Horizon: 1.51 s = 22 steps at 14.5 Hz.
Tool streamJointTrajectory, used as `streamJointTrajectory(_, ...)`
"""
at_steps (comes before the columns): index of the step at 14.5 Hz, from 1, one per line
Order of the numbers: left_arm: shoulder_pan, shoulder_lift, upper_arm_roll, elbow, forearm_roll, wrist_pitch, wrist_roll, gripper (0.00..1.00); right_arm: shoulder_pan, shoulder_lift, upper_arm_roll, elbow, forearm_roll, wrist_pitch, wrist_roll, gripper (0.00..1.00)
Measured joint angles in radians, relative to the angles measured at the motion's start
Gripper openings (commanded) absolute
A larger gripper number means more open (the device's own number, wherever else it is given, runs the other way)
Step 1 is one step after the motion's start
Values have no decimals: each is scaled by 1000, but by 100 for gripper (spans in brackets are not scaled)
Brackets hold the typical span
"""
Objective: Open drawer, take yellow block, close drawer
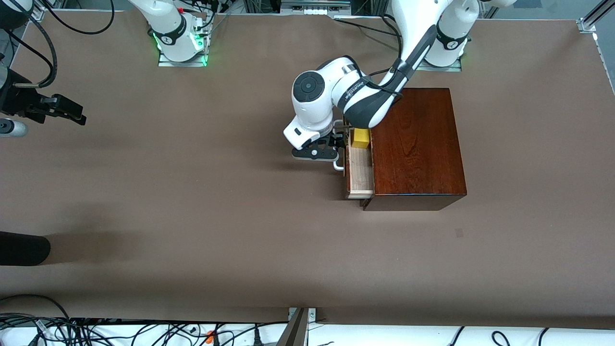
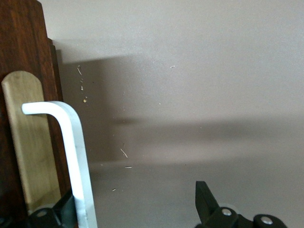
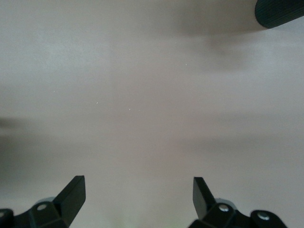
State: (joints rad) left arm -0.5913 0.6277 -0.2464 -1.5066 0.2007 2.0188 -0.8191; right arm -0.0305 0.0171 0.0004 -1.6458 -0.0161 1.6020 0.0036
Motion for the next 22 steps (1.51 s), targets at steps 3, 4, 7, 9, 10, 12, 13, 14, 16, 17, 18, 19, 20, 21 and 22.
streamJointTrajectory(3,0,1,0,4,-1,-9,0,100,0,0,0,0,0,0,0,100)
streamJointTrajectory(4,0,3,0,10,-1,-18,0,100,0,0,0,0,0,0,0,100)
streamJointTrajectory(7,0,18,-1,49,-11,-67,-1,100,0,0,0,0,0,0,0,100)
streamJointTrajectory(9,-2,20,-9,98,-23,-104,-1,100,0,0,0,0,0,0,0,100)
streamJointTrajectory(10,-5,19,-11,118,-23,-122,-1,100,0,0,0,0,0,0,0,100)
streamJointTrajectory(12,-8,19,-12,134,-21,-143,-1,100,0,0,0,0,0,-1,0,100)
streamJointTrajectory(13,-8,18,-12,140,-20,-158,-1,100,0,0,0,0,0,-1,0,100)
streamJointTrajectory(14,-8,15,-12,148,-20,-174,-1,100,0,0,0,0,0,-1,0,100)
streamJointTrajectory(16,-7,-11,-11,181,-20,-222,-1,100,0,0,0,0,0,-3,0,100)
streamJointTrajectory(17,-4,-35,-10,200,-20,-267,0,100,0,0,0,0,0,-3,-1,100)
streamJointTrajectory(18,5,-62,-10,211,-20,-313,8,100,0,0,0,0,0,-3,-1,100)
streamJointTrajectory(19,21,-93,-10,218,-20,-352,38,100,0,0,1,0,0,-3,-1,100)
streamJointTrajectory(20,45,-125,-9,221,-20,-386,86,100,0,0,1,0,0,-3,-1,100)
streamJointTrajectory(21,78,-154,-9,222,-22,-421,144,100,0,0,1,0,0,-3,-1,100)
streamJointTrajectory(22,122,-181,-8,223,-29,-454,213,100,0,0,1,0,0,-3,0,100)
